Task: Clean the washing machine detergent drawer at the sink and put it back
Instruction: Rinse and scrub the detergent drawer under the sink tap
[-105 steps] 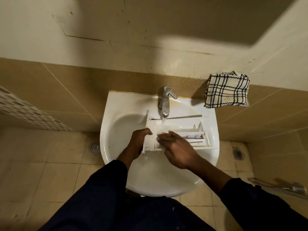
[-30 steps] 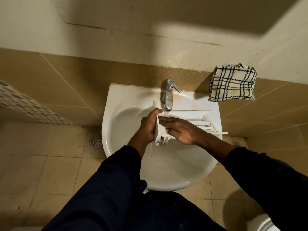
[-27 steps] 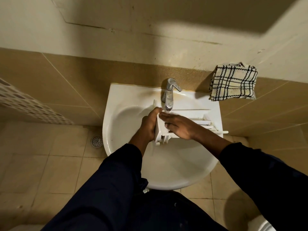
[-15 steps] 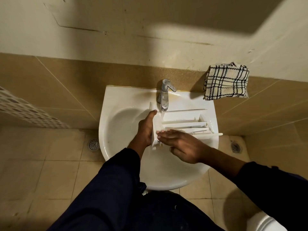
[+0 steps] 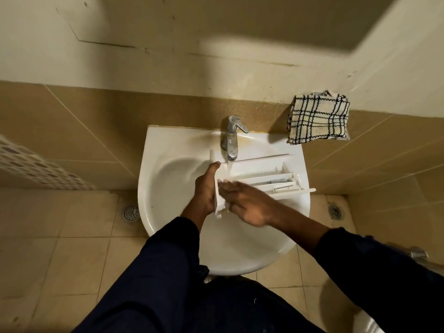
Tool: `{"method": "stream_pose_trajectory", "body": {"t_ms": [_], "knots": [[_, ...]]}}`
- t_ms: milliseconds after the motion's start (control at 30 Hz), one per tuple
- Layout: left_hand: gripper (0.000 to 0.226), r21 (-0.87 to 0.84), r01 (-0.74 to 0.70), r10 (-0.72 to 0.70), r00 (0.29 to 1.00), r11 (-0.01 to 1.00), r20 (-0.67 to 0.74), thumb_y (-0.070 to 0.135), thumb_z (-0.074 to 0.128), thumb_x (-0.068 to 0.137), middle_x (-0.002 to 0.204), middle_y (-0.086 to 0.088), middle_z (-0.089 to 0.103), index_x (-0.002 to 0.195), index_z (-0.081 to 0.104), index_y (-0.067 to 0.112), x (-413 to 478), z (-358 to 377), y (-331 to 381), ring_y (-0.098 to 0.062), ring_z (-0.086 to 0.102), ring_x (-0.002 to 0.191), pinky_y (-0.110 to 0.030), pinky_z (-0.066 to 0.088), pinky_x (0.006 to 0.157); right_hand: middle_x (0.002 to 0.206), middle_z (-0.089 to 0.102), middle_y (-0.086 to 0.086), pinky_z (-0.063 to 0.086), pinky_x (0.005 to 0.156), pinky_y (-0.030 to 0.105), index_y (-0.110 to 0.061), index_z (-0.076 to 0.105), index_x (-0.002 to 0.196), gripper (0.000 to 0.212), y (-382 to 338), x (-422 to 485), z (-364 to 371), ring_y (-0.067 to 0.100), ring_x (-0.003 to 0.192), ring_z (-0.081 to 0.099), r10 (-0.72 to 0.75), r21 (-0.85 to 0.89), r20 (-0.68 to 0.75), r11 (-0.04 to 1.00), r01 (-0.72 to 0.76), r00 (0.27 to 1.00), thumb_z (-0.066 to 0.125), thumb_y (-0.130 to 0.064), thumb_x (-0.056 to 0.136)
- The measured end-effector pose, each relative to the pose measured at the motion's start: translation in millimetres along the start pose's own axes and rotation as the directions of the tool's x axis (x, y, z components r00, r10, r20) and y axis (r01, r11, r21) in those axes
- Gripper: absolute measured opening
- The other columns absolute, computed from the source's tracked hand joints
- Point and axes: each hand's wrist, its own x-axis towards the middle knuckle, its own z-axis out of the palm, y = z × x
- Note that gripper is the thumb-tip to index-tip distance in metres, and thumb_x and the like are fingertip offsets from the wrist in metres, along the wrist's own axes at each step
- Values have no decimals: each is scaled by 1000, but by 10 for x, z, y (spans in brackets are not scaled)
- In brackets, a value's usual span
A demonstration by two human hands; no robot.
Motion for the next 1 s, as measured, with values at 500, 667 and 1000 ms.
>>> {"method": "stream_pose_trajectory", "body": {"t_ms": [500,667,1000], "knots": [[21,95,-270,273,962,958,-26,23,67,86,62,5,56,71,55,14,-150,-361,-186,-14,53,59,-24,46,58,157,25,14,11,120,39,-7,26,150,57,231,298,16,27,146,18,394,-63,-245,905,-420,886,28,-34,100],[35,39,-326,327,944,945,-34,35,70,70,93,-13,69,93,64,9,-185,-491,-193,-30,65,85,-46,54,82,159,16,17,6,121,39,-1,16,151,60,371,235,-66,28,147,12,630,-26,-288,747,-664,721,26,-32,100],[52,88,-341,344,938,936,-28,40,71,64,104,-15,71,105,66,9,-216,-415,-182,-36,67,95,-49,54,88,158,22,13,9,120,41,-6,21,151,60,401,132,-26,27,146,18,537,-91,-261,814,-574,802,24,-32,97]]}}
